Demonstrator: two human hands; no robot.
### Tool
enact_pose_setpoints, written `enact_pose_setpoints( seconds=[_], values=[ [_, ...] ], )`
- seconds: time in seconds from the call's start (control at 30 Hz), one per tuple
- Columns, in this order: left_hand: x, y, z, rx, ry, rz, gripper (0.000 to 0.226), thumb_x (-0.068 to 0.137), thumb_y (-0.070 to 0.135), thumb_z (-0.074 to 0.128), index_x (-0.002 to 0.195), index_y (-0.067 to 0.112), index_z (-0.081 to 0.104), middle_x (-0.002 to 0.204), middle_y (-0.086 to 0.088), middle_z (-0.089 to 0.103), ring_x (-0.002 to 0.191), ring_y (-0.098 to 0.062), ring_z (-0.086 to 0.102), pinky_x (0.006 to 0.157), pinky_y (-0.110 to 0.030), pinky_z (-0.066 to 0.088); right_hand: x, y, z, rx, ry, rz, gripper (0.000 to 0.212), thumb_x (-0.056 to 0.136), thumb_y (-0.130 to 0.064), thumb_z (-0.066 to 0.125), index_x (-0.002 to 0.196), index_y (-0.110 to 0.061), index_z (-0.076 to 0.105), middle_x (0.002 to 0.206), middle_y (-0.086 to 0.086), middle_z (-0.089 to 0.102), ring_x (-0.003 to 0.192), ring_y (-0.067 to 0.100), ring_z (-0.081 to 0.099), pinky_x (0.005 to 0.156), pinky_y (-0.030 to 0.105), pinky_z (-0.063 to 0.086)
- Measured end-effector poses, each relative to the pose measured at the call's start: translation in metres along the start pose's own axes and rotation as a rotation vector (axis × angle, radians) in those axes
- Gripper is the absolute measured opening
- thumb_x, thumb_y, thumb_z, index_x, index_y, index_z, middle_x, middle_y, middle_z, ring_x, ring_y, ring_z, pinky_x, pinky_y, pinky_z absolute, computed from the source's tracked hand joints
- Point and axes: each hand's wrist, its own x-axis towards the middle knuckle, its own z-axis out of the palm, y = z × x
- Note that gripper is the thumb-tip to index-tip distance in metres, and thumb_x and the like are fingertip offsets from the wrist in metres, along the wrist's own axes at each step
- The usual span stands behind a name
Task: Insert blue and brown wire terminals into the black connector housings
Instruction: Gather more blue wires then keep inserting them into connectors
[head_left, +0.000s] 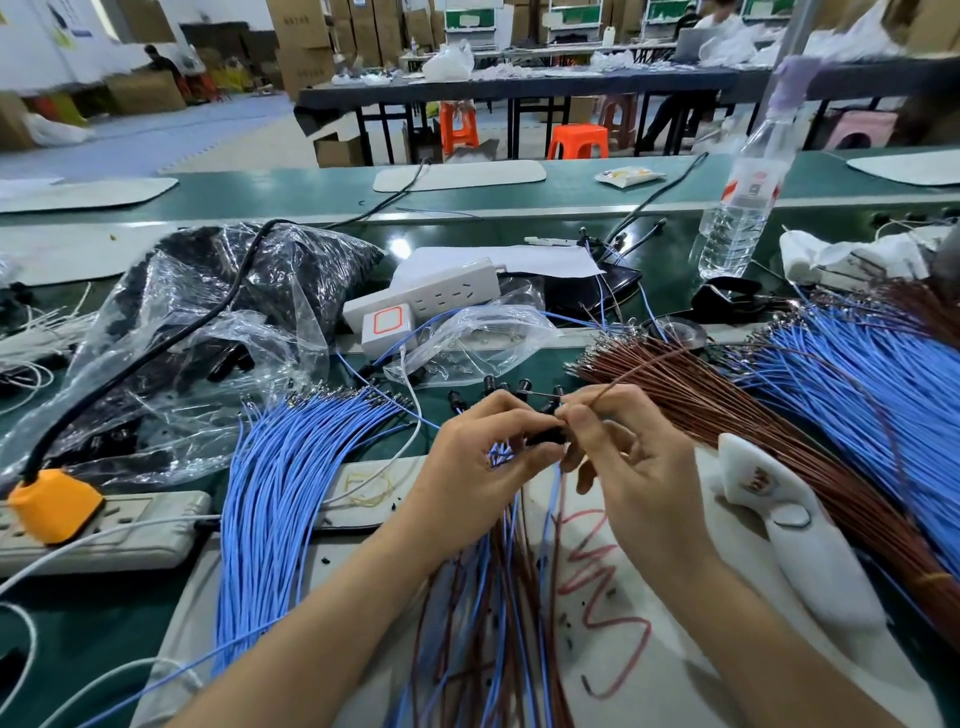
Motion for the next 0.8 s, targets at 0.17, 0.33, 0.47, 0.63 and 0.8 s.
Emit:
enact_pose_setpoints(
  seconds=[0.17, 0.33, 0.47, 0.63, 0.8],
  values=[
    [0.004, 0.002, -0.003, -0.352, 0.109, -0.127, 0.016, 0.078, 0.014, 0.067, 0.093, 0.013, 0.064, 0.088, -0.004, 0.066, 0.082, -0.012, 0.064, 0.079, -0.028, 0.053, 0.0, 0.006, 0.001, 0.107, -0.167, 0.243, 0.031, 0.073, -0.035, 0.068, 0.102, -0.024, 0.065, 0.075, 0.006, 0.068, 0.064, 0.012, 0.061, 0.063, 0.025, 0.052],
    [0.004, -0.001, -0.008, -0.535, 0.161, -0.207, 0.021, 0.075, 0.015, 0.066, 0.093, 0.004, 0.062, 0.077, 0.007, 0.068, 0.07, -0.007, 0.064, 0.07, -0.017, 0.051, -0.003, 0.008, 0.004, 0.106, -0.237, 0.302, 0.022, 0.072, -0.02, 0.074, 0.092, -0.021, 0.065, 0.066, 0.006, 0.066, 0.061, 0.012, 0.059, 0.06, 0.021, 0.047],
    [0.008, -0.004, -0.011, -0.673, 0.269, -0.305, 0.019, 0.071, 0.018, 0.067, 0.088, 0.01, 0.064, 0.074, 0.005, 0.068, 0.067, -0.01, 0.063, 0.071, -0.021, 0.052, 0.0, 0.0, 0.002, 0.161, -0.283, 0.308, 0.01, 0.081, -0.012, 0.066, 0.082, -0.003, 0.063, 0.058, 0.003, 0.067, 0.055, 0.011, 0.064, 0.054, 0.018, 0.046],
    [0.012, -0.004, -0.015, -1.032, 0.308, -0.422, 0.022, 0.073, 0.012, 0.063, 0.093, 0.005, 0.066, 0.074, -0.001, 0.068, 0.066, -0.007, 0.064, 0.064, -0.017, 0.054, 0.002, -0.007, -0.006, 0.239, -0.508, 0.465, 0.015, 0.085, -0.009, 0.066, 0.07, -0.01, 0.066, 0.059, 0.007, 0.06, 0.055, 0.017, 0.055, 0.052, 0.022, 0.042],
    [0.02, -0.009, -0.036, -1.397, 0.617, -0.621, 0.029, 0.073, 0.013, 0.06, 0.1, 0.002, 0.065, 0.075, -0.006, 0.063, 0.058, -0.008, 0.062, 0.06, -0.017, 0.055, 0.006, -0.021, -0.018, 0.34, -1.238, 0.657, 0.018, 0.08, -0.005, 0.063, 0.069, -0.018, 0.071, 0.065, -0.01, 0.067, 0.056, 0.001, 0.058, 0.055, 0.012, 0.044]
  ],
)
